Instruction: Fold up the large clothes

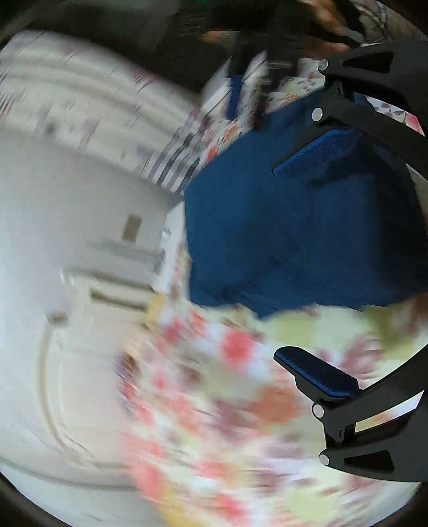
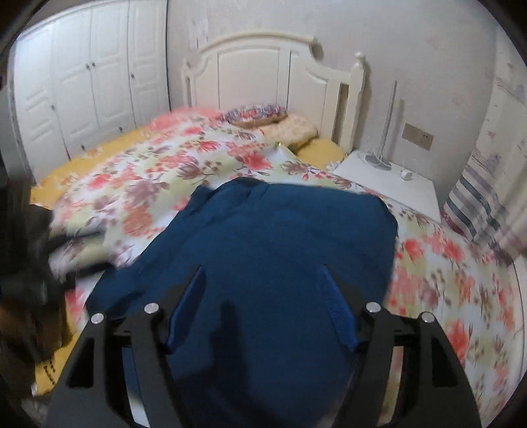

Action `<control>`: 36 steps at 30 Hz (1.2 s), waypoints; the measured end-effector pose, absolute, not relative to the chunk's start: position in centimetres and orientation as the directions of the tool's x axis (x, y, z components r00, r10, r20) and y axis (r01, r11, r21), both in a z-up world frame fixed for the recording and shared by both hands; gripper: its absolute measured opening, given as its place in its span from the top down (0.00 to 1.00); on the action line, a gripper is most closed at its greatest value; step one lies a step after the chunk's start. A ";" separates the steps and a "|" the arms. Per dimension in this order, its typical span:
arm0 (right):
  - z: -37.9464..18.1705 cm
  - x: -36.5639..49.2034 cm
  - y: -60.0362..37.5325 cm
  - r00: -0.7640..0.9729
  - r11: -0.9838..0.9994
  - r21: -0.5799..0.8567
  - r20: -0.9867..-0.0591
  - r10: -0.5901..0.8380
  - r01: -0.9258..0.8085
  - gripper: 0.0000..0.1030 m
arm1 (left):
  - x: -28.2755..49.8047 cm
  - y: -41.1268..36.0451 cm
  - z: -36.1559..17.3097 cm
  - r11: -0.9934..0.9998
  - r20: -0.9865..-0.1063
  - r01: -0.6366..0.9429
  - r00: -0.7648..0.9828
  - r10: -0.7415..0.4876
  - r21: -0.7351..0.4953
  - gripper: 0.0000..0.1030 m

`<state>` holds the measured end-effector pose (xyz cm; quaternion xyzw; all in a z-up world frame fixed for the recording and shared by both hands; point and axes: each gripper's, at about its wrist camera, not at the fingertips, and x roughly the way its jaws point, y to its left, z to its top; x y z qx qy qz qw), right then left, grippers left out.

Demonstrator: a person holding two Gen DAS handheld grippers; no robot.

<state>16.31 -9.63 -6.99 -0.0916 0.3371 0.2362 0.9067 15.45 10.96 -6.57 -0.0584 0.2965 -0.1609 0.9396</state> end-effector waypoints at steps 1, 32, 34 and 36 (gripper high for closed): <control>-7.0 15.2 -9.7 0.670 0.869 -0.009 -0.642 0.374 -0.494 0.32 | 16.2 10.1 -5.7 0.936 -0.543 0.294 0.763 -0.351 -0.192 0.05; -17.1 3.8 -12.9 0.759 0.923 -0.257 -0.649 0.055 -0.287 0.34 | 23.8 8.5 -13.0 0.936 -0.589 0.229 0.729 -0.347 -0.268 0.04; -17.6 5.2 -13.8 0.732 0.947 -0.135 -0.669 0.129 -0.291 0.34 | 23.8 8.5 -13.0 0.937 -0.589 0.227 0.732 -0.343 -0.264 0.04; -17.6 5.7 -13.2 0.732 0.944 -0.121 -0.664 0.154 -0.308 0.42 | 23.7 8.5 -13.0 0.938 -0.590 0.227 0.731 -0.342 -0.263 0.04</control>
